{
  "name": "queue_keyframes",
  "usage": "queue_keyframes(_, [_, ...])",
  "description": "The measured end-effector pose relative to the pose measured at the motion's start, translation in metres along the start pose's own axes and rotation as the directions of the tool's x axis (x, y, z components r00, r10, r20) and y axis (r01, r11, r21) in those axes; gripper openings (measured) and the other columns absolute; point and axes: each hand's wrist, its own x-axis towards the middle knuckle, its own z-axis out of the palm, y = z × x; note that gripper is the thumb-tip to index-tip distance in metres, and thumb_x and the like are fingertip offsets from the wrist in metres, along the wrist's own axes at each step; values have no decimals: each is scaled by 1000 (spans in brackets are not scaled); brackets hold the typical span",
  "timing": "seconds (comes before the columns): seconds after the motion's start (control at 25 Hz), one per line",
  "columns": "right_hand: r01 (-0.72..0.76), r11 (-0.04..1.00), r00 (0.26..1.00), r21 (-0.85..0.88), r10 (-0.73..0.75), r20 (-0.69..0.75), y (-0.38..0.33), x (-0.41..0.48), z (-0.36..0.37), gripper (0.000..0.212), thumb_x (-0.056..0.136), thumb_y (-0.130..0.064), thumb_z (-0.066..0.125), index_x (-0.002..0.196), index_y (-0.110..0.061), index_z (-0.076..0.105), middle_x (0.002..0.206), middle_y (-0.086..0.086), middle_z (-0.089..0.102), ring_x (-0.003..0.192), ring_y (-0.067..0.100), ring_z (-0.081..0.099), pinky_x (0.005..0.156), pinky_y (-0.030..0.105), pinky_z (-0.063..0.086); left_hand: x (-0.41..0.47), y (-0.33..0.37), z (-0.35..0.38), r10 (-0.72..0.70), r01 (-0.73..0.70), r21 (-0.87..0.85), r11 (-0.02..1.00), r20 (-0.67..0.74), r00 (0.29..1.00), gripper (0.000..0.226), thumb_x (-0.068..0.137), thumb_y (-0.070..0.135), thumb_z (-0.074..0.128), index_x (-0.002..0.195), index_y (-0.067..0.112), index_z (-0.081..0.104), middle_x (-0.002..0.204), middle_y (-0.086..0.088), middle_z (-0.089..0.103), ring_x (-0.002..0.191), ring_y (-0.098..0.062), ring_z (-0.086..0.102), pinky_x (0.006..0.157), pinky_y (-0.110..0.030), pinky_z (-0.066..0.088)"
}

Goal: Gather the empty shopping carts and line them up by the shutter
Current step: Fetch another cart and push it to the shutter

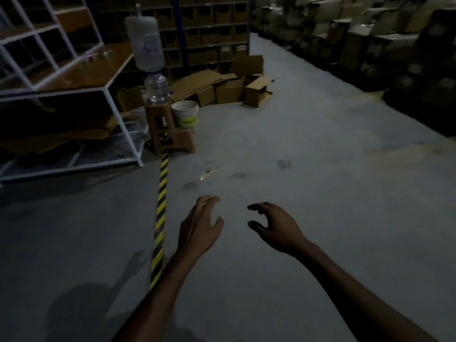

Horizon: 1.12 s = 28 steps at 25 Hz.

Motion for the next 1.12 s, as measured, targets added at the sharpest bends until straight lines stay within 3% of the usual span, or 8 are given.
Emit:
queue_keyframes(0.52, [-324,945,905,49,325,-275,77,-31,-55,44,96,-52,63,137,-38,55,136,-15,58,121,5,55,95,31,47,97,98,79,330,-296,-204,933,162,930,49,95,38,61,141,39,45,139,20,43,115,-7,59,83,-31,52])
queue_keyframes(0.68, [-388,920,852,60,383,-358,107,-58,-75,46,96,-56,62,138,-37,56,136,-14,58,124,8,53,97,31,46,108,139,107,429,-395,-200,897,172,887,55,95,39,61,147,39,43,151,19,40,127,-10,55,90,-29,50])
queue_keyframes(0.88, [-467,875,745,130,468,-475,161,-111,-115,48,94,-61,61,135,-37,59,135,-14,60,123,8,53,96,30,45,106,225,146,556,-505,-260,823,186,810,67,97,39,59,156,43,27,161,20,28,134,-8,48,91,-26,47])
queue_keyframes(1.12, [-523,835,624,171,512,-589,239,-192,-188,47,93,-62,62,134,-39,58,134,-16,60,122,6,54,95,30,47,90,365,204,685,-612,-331,718,182,706,68,97,40,59,156,45,25,160,19,30,132,-9,51,86,-28,50])
